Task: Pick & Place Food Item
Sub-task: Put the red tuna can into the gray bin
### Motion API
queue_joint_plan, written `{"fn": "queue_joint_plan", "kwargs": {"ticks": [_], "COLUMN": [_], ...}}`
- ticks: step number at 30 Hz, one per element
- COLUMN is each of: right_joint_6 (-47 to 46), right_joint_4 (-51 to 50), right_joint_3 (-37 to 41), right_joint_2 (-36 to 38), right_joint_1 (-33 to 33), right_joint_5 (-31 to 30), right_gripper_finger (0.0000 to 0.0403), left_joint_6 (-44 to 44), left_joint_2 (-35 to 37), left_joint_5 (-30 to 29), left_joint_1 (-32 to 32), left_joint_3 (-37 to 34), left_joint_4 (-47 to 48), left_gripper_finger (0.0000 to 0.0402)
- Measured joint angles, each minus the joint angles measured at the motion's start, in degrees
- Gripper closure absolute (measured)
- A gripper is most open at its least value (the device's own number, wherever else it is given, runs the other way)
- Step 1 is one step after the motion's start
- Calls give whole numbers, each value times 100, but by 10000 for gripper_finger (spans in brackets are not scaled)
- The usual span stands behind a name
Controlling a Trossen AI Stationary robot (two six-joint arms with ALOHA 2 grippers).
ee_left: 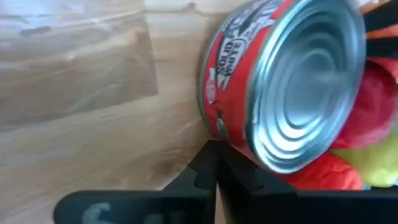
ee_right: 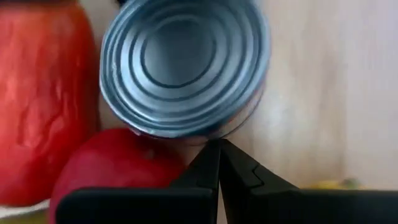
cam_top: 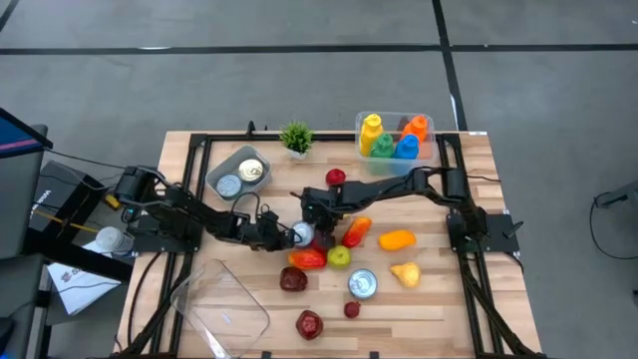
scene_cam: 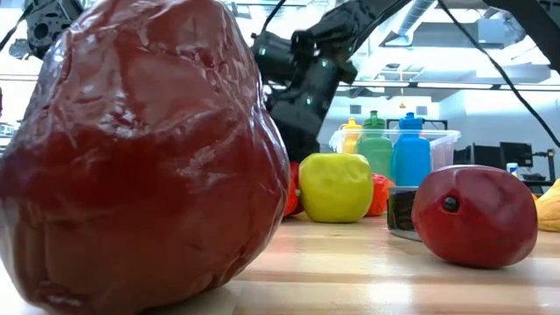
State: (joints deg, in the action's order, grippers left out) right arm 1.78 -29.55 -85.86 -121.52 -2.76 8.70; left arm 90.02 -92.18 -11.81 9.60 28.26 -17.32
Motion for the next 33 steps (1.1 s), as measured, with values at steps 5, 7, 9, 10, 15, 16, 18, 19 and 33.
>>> {"fn": "queue_joint_plan", "kwargs": {"ticks": [5,7,9,10,15,16,18,19,33], "right_joint_6": [15,19,38,58,129,137,166,166,64], "right_joint_4": [80,67,139,184,270,276,342,384,957], "right_joint_3": [-8,-10,-15,-15,-16,-18,-16,-18,-103], "right_joint_2": [159,208,239,239,232,232,233,245,497], "right_joint_1": [-9,-20,-20,-20,18,22,32,33,173], "right_joint_5": [-34,-32,-32,-37,-43,-41,-39,-39,-67], "right_gripper_finger": [403,403,403,403,403,403,403,403,403], "left_joint_6": [-84,-116,-126,-127,-127,-127,-128,-148,-561], "left_joint_2": [0,0,0,0,0,2,7,7,10], "left_joint_5": [-96,-95,-156,-176,-230,-234,-251,-255,-432], "left_joint_1": [-68,-91,-96,-101,-117,-117,-117,-117,-425], "left_joint_3": [-1,-1,-1,-1,2,4,4,5,30], "left_joint_4": [-11,-15,-15,-13,38,54,80,83,-68], "left_gripper_finger": [401,401,401,401,401,401,401,401,401]}}
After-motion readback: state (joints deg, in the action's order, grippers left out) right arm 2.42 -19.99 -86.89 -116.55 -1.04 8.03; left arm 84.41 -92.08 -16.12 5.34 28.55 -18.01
